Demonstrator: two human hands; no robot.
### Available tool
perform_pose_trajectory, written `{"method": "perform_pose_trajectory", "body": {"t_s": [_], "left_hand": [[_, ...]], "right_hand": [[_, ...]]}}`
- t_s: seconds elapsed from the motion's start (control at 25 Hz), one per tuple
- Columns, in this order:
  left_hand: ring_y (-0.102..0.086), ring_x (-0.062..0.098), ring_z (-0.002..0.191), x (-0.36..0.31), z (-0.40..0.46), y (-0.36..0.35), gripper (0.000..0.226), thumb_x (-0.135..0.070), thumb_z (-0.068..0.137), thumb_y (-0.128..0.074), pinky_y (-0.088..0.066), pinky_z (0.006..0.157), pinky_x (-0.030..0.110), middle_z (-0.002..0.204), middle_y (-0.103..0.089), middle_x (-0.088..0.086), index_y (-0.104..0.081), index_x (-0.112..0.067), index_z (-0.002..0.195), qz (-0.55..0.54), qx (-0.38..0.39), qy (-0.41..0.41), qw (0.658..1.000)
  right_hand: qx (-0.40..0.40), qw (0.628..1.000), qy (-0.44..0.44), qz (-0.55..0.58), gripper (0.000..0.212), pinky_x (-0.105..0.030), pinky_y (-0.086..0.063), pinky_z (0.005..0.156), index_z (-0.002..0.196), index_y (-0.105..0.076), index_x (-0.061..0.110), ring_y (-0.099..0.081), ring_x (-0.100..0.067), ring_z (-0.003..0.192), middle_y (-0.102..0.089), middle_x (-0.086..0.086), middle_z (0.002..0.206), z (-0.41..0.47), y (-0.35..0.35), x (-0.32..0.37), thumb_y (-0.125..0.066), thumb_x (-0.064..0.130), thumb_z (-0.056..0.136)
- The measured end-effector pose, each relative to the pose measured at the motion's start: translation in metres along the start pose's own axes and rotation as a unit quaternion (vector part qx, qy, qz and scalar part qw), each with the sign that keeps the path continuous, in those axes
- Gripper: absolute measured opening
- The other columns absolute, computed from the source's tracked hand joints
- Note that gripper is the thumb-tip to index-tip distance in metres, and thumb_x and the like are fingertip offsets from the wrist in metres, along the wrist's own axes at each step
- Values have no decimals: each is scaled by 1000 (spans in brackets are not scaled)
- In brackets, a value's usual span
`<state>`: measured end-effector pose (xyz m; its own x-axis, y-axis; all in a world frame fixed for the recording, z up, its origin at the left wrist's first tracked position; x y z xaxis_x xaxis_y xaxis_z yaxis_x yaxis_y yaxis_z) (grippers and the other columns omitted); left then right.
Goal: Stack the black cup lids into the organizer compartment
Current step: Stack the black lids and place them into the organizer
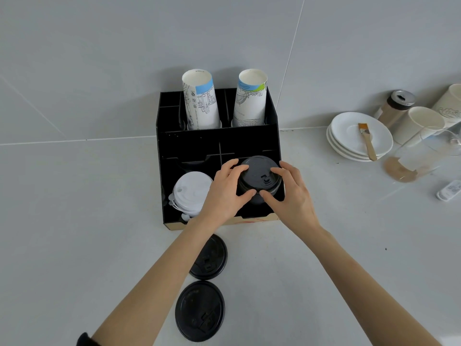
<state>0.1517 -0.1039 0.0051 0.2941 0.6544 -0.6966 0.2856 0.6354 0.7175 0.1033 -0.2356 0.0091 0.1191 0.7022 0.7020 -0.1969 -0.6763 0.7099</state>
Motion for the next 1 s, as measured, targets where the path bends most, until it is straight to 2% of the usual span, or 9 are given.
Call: {"method": "perform_pose_trajectory", "body": {"t_s": [0.12,0.24,0.36,0.52,0.68,0.84,1.0], "left_hand": [[-29,23,133,3,-5,4,56,-24,82,-61,-29,109,35,145,-31,8,-36,-14,131,7,-1,-1,1000],[-35,22,129,5,-15,13,52,-23,83,-59,-31,105,31,140,-38,7,-38,-14,130,1,-10,-7,1000],[-40,21,125,11,-31,23,49,-22,83,-60,-32,104,31,137,-43,6,-40,-14,128,-7,-20,-3,1000],[-39,23,125,28,-60,34,47,-21,83,-60,-34,103,35,135,-46,6,-42,-16,127,-12,-23,18,999],[-44,22,121,50,-88,42,47,-22,83,-60,-36,98,30,133,-47,4,-42,-17,127,-7,-23,30,999],[-45,19,121,73,-115,40,47,-23,84,-59,-33,100,27,132,-48,4,-42,-17,128,-10,-3,50,999],[-43,21,122,96,-135,29,49,-24,84,-58,-33,102,29,134,-45,5,-39,-19,129,-8,27,90,996]], "right_hand": [[-6,1000,7,-5,49,-42,-35,106,124,-43,14,-35,-23,129,-33,-5,143,-6,3,6,-63,22,80],[-14,999,29,3,45,-39,-35,105,122,-44,15,-38,-23,128,-38,-4,141,-14,5,16,-61,20,81],[-1,998,60,8,43,-30,-32,103,122,-46,14,-39,-20,127,-44,-4,138,-27,-1,29,-60,17,82],[31,995,90,6,42,-29,-33,104,122,-46,16,-40,-16,127,-46,-2,136,-48,-18,43,-59,19,83],[74,992,106,10,40,-20,-32,97,123,-45,20,-41,-11,125,-46,3,136,-64,-33,49,-57,19,84],[126,984,128,15,39,-18,-35,94,122,-46,20,-47,-10,118,-49,3,132,-82,-53,51,-57,18,85],[172,978,115,-5,45,-21,-34,101,127,-41,18,-44,-12,122,-47,1,134,-94,-76,42,-57,20,85]]}}
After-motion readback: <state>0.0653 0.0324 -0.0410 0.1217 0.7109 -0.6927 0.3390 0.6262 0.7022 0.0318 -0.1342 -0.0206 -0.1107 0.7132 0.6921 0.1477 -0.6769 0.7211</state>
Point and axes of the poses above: each hand's wrist, its own z-axis towards the middle knuckle, its own y-axis out of the back of the hand, x = y × z, the point moved 5 cm from there along z, towards the middle knuckle
